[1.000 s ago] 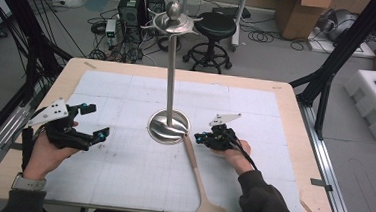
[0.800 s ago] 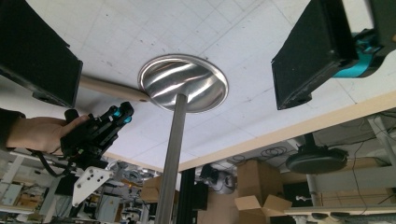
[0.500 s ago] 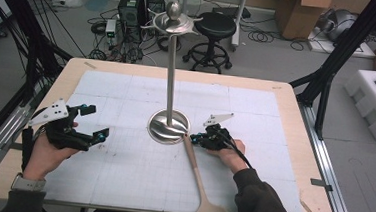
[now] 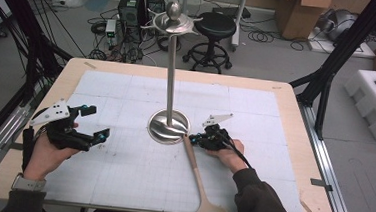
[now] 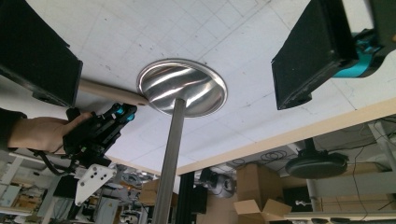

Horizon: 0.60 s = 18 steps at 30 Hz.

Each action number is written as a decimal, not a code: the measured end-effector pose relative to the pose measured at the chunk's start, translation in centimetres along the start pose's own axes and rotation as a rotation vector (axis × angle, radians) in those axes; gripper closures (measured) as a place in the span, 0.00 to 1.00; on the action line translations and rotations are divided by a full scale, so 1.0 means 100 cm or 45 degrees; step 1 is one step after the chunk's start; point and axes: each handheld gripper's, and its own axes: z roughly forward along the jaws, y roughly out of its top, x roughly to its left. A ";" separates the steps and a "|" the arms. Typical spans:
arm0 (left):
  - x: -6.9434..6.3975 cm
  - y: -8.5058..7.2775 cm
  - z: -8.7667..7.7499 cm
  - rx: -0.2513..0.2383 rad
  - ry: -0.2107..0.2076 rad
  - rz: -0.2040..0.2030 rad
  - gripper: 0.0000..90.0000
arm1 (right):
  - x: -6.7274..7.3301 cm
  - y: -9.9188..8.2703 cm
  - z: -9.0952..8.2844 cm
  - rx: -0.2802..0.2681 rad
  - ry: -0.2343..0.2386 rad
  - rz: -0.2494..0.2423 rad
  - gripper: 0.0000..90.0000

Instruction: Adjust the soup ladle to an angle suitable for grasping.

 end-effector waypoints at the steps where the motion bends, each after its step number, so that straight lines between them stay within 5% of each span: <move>1: 0.000 0.000 0.000 0.001 0.000 0.002 0.02 | 0.000 0.000 0.000 0.000 0.000 0.000 1.00; 18: 0.000 0.000 0.001 0.007 -0.001 -0.001 0.02 | 0.005 0.000 0.001 0.005 0.008 -0.016 1.00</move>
